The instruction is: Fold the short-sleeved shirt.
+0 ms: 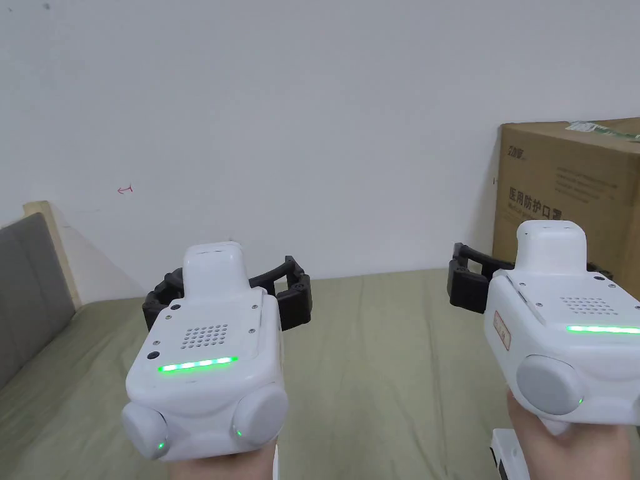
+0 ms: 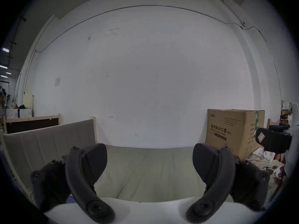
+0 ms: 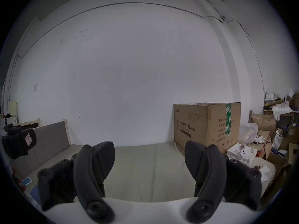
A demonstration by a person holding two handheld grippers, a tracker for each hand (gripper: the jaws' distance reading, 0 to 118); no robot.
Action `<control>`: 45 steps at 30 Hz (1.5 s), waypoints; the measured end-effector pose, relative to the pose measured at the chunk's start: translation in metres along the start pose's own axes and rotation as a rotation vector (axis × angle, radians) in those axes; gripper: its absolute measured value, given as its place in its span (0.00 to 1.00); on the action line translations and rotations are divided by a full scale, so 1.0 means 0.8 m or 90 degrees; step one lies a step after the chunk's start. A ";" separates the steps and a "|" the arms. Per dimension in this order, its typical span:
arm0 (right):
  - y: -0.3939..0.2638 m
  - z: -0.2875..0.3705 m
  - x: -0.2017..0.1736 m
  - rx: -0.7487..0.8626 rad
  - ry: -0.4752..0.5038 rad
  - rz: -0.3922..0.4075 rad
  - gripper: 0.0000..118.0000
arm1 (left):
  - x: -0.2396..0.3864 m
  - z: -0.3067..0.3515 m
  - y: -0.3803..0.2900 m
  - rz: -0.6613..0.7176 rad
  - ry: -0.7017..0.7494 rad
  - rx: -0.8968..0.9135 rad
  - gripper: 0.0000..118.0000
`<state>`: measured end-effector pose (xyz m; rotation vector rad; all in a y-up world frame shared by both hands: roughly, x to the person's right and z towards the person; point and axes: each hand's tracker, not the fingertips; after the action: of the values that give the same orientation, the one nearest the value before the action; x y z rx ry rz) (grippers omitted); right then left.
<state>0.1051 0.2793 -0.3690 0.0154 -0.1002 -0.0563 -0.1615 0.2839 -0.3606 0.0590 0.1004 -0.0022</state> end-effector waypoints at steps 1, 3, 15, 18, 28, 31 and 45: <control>0.000 0.000 0.000 0.001 -0.003 0.004 0.79 | -0.001 -0.001 -0.002 -0.002 0.003 -0.002 0.92; 0.001 0.000 0.000 0.004 -0.008 0.011 0.79 | -0.003 -0.003 -0.004 -0.004 0.007 -0.007 0.92; 0.005 0.000 -0.013 0.015 0.005 0.041 0.79 | -0.015 -0.010 -0.006 -0.018 -0.008 -0.019 0.92; 0.006 -0.001 -0.016 0.012 0.008 0.038 0.79 | -0.017 -0.011 -0.004 -0.016 -0.009 -0.021 0.92; 0.011 0.001 -0.023 0.011 0.011 0.048 0.79 | -0.022 -0.013 0.002 -0.023 0.004 -0.027 0.92; 0.011 0.001 -0.024 0.008 0.012 0.051 0.79 | -0.021 -0.013 0.002 -0.028 -0.002 -0.030 0.92; 0.011 0.005 -0.030 0.000 0.015 0.058 0.79 | -0.023 -0.012 0.008 -0.016 -0.004 -0.038 0.92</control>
<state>0.0810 0.2892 -0.3674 0.0113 -0.0779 0.0351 -0.1810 0.2908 -0.3681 -0.0019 0.0950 -0.0248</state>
